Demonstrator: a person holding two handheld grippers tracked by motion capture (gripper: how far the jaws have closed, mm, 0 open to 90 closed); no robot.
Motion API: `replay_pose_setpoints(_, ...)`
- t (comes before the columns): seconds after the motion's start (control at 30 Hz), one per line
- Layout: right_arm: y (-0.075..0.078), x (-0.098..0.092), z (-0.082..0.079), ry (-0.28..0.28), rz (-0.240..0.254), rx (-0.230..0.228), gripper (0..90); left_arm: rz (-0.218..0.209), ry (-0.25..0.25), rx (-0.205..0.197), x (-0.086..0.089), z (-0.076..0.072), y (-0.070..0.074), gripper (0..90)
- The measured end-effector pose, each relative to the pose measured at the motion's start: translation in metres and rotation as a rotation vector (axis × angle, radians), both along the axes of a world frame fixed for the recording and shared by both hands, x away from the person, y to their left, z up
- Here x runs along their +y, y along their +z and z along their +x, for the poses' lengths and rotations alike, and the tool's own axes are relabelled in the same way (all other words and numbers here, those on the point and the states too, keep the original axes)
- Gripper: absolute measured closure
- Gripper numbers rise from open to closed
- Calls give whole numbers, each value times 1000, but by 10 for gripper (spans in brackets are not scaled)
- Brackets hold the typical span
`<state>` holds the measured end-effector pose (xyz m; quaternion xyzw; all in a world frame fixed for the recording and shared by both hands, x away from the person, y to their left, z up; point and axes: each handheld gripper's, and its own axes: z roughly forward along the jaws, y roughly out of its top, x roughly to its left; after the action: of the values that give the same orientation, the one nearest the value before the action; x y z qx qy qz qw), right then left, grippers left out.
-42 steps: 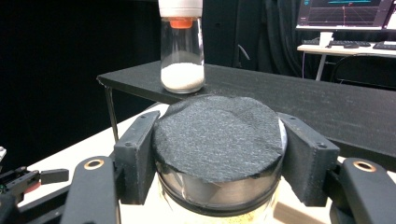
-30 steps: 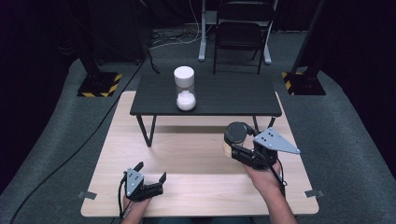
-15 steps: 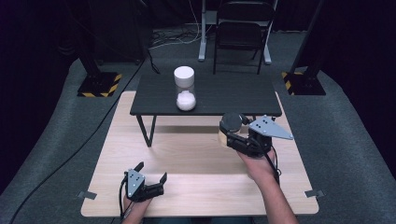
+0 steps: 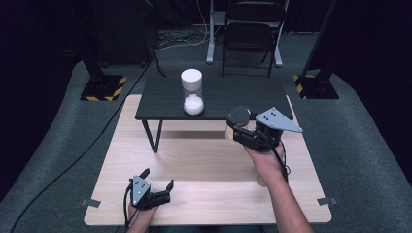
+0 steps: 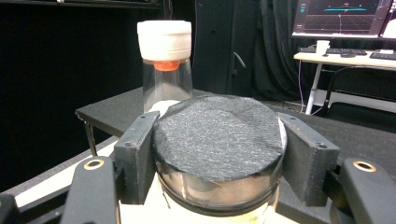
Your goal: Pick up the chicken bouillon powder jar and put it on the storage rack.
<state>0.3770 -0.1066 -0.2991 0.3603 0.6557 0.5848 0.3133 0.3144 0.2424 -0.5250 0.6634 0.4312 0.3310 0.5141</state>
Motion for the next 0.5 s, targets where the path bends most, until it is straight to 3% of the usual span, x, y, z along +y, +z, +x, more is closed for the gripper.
replay_pose_setpoints(0.3, 12, 6, 10, -5, 7, 1, 344, 1, 3, -12, 0, -1, 0, 11)
replay_pose_setpoints(0.5, 16, 9, 19, -17, 15, 3, 345, -20, 5, 6, 2, 0, 0, 11)
